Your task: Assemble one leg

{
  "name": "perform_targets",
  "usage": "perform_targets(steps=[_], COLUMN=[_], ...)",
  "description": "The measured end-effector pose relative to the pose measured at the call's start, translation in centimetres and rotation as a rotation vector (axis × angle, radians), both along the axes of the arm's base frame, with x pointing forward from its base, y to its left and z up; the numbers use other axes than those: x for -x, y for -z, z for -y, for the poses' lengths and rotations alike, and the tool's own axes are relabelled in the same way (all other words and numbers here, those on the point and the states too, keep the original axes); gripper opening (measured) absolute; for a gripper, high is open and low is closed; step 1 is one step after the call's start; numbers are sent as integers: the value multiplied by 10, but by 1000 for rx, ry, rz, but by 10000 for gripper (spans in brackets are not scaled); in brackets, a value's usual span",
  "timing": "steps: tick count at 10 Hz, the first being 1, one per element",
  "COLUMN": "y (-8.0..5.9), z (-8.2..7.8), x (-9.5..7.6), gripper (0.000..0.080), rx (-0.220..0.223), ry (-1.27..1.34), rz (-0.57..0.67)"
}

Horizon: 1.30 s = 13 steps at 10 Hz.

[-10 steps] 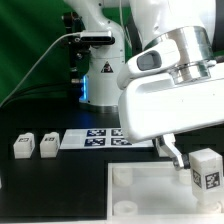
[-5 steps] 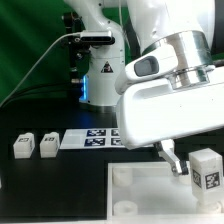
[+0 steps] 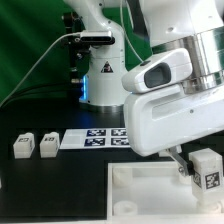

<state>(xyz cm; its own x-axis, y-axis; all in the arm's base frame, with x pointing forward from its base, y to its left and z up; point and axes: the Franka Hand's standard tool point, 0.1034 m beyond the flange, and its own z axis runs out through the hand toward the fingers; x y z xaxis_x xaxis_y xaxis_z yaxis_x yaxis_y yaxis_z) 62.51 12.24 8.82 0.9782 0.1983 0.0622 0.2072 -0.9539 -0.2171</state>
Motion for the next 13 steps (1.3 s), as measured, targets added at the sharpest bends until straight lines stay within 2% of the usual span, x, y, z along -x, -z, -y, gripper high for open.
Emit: perform_targets(steps=[1, 3, 5, 7, 9, 10, 11, 13], y=[-2, 3, 9, 9, 9, 10, 10, 12], z=[0, 2, 5, 6, 6, 8, 10, 11], x=[0, -2, -8, -11, -10, -11, -11, -11], gripper=[649, 649, 649, 649, 386, 386, 300, 299], rx=[2, -3, -5, -5, -5, -1, 0, -2], ry=[-22, -47, -45, -46, -46, -46, -39, 41], rz=[-94, -195, -156, -143, -144, -143, -145, -162])
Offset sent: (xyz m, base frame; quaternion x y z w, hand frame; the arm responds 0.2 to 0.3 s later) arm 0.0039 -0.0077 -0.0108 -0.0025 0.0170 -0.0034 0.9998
